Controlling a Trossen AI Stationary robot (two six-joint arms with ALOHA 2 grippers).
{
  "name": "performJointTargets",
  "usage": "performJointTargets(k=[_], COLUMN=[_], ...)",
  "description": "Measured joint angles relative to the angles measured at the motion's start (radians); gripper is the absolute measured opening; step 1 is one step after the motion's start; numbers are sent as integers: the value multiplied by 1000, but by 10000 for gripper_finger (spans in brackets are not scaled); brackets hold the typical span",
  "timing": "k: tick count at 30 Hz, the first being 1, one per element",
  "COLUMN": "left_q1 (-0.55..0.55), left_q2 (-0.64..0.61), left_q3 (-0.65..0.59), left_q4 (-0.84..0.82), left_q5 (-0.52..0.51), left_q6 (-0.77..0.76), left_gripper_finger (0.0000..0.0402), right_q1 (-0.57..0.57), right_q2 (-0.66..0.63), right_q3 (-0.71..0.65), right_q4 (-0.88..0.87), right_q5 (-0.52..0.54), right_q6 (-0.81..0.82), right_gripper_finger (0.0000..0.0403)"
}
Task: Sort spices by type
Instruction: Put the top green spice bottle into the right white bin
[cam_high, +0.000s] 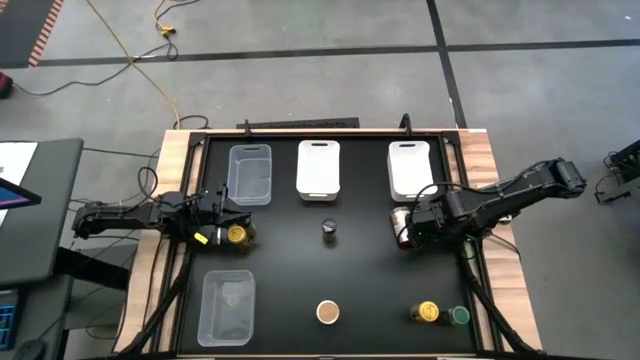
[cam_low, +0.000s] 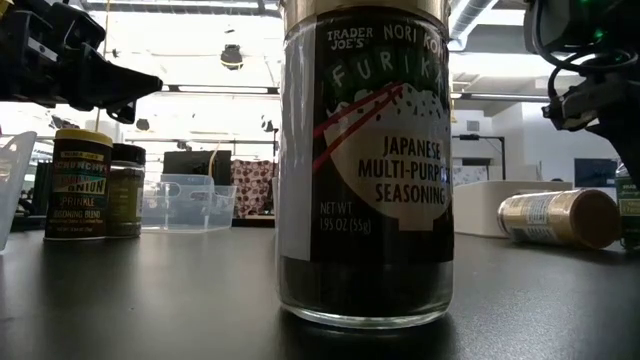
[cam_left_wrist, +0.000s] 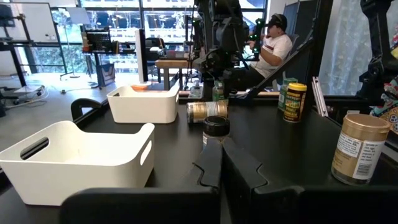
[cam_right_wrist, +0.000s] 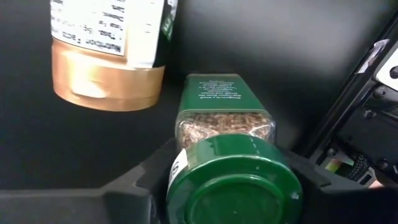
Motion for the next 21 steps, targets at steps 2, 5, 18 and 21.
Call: performJointTargets(k=[2, 5, 18, 21], left_q1=[0, 0, 0, 0], left_q2=[0, 0, 0, 0], left_q3=[0, 0, 0, 0], left_q4=[0, 0, 0, 0], left_q5=[0, 0, 0, 0], left_q6=[0, 0, 0, 0], left_gripper_finger=[0, 0, 0, 0], right_q1=[0, 0, -1, -27], right_q2=[0, 1, -18, -21], right_q3=[1, 24, 377, 471], right_q4=[-1, -6, -238, -331], right_q5=[-1, -2, 1, 40], right_q6=[6, 8, -39, -78], right_gripper_finger=[234, 228, 228, 223])
